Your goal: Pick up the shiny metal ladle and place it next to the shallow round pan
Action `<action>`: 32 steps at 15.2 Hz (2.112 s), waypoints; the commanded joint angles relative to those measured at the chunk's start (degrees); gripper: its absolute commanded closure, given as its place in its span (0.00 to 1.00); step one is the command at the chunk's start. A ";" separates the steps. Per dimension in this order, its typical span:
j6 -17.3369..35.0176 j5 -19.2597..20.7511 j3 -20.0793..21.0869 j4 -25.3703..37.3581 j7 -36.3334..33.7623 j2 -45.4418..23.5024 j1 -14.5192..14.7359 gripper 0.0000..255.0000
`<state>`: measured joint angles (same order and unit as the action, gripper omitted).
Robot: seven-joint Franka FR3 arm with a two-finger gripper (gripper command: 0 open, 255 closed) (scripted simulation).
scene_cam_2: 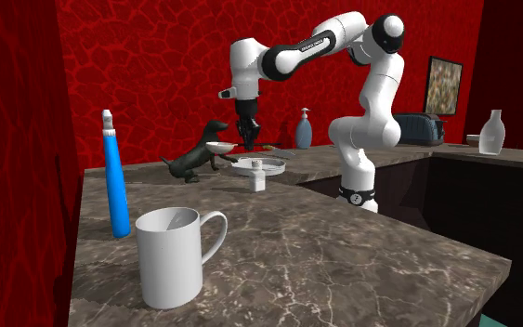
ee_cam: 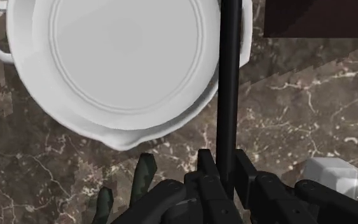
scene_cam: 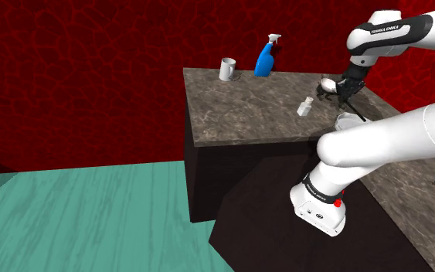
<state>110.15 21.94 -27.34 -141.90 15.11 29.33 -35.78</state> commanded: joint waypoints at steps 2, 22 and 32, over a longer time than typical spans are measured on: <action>0.04 2.10 -3.10 0.37 4.13 0.65 -2.11 1.00; 7.11 0.64 -32.11 17.70 37.50 -15.56 -4.20 1.00; 10.80 -28.09 -40.73 30.03 65.85 -42.95 -11.01 1.00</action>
<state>120.46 -4.57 -68.89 -112.10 79.68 -12.23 -45.42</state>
